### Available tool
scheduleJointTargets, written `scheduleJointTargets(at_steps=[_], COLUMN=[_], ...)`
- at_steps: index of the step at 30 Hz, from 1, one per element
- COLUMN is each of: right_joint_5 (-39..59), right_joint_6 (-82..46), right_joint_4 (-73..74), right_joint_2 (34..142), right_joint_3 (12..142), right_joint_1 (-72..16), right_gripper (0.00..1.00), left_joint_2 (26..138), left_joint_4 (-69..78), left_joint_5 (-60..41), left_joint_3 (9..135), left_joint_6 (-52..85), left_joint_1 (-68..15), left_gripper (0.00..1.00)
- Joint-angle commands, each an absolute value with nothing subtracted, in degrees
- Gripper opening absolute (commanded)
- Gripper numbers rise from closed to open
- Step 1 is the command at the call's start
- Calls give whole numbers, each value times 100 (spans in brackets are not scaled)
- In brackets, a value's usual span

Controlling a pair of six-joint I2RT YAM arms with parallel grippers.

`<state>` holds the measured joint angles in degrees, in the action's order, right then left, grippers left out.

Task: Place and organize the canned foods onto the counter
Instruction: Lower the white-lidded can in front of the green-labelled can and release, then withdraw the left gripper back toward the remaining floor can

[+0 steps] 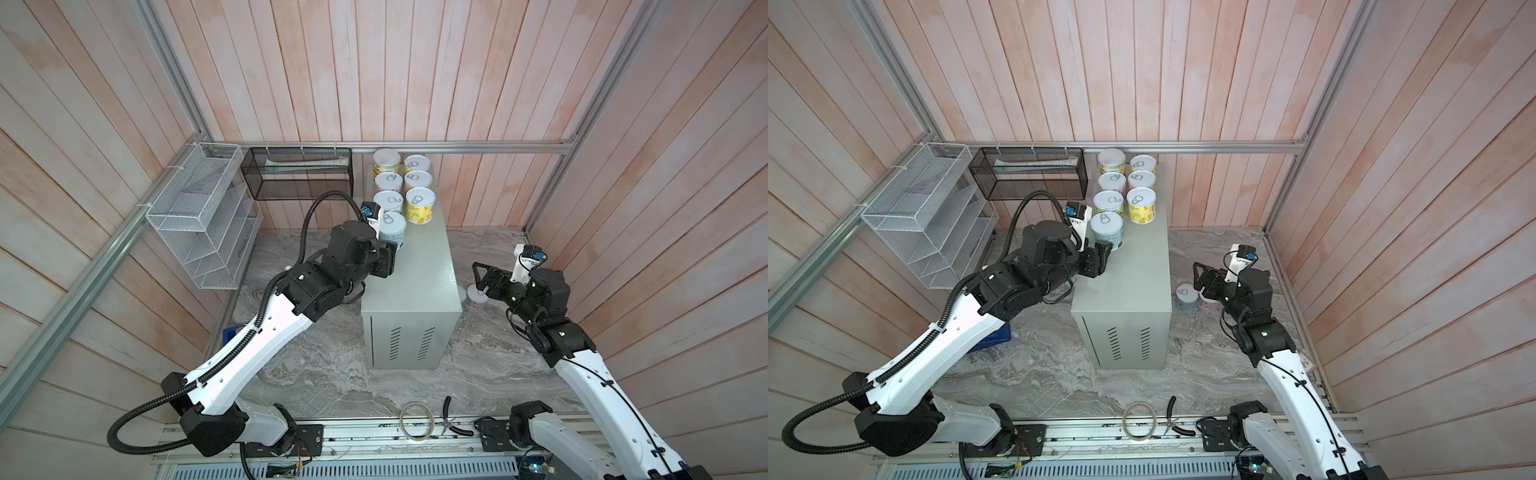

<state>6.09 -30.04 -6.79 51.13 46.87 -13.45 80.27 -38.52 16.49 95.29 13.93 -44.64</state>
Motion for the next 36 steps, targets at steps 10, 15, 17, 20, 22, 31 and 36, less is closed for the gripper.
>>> scheduleJointTargets(at_steps=[10,15,17,20,22,31,36], right_joint_5=[646,681,727,748,715,37,-363], right_joint_6=[-3032,-3065,-3093,-3112,-3089,-2480,-2157], right_joint_4=[-478,-420,-401,-396,-413,-1076,-1392], right_joint_2=[5125,5162,5198,5203,5193,5273,5429], right_joint_3=[4692,4650,4645,4649,4657,5057,5292], right_joint_1=[-1318,-1318,-1321,-1318,-1318,-1310,-1240], right_gripper=[84,85,84,84,84,86,89], left_joint_2=[8086,8130,8150,8156,8124,7212,6390], left_joint_4=[-3574,-3486,-3467,-3479,-3537,-3976,-4187], left_joint_5=[1607,1482,1434,1406,1423,1965,2702], left_joint_3=[9391,9335,9334,9343,9343,8778,8401], left_joint_6=[1330,1336,1341,1334,1329,1515,1572], left_joint_1=[-4286,-4206,-4188,-4185,-4184,-4184,-4124], left_gripper=[63,63,62,62,62,100,100])
